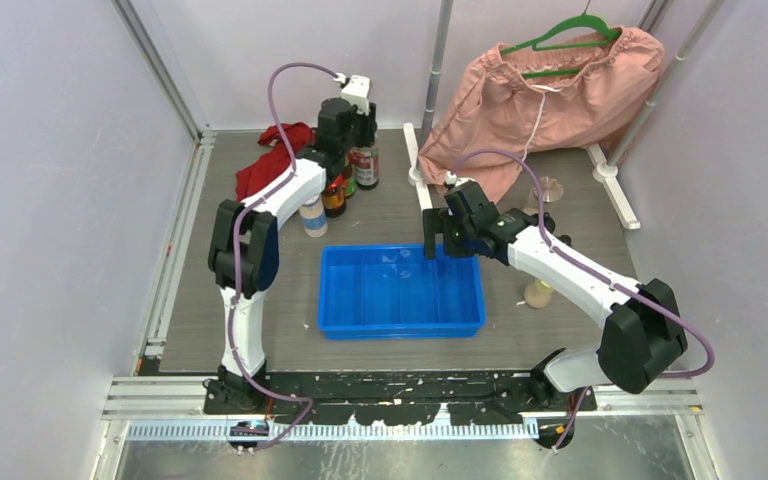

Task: Organize the condiment bottles
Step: Pick up the bottle from the center of the board.

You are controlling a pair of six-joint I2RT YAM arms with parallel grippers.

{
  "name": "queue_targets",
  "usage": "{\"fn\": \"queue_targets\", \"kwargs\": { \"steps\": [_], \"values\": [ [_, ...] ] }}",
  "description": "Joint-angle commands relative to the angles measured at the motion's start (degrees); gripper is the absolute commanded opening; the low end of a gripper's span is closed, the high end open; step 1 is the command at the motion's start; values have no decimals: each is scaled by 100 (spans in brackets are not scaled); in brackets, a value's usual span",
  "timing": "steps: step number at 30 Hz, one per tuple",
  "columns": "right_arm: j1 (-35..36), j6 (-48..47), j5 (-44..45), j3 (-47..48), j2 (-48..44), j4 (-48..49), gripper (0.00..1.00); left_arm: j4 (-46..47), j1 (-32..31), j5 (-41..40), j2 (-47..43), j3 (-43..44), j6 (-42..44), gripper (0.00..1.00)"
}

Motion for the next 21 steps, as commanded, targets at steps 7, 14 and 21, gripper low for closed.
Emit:
{"fn": "queue_targets", "kwargs": {
  "steps": [7, 14, 21],
  "values": [
    [4, 261, -127, -92, -568, 134, 99, 232, -587, 95, -1537, -463, 241, 0],
    [64, 365, -118, -84, -837, 21, 99, -155, -911, -114, -2269, -810, 425, 0],
    [89, 388, 162, -26, -1163, -259, 99, -814, -1305, -513, -2990, -897, 585, 0]
  ]
}}
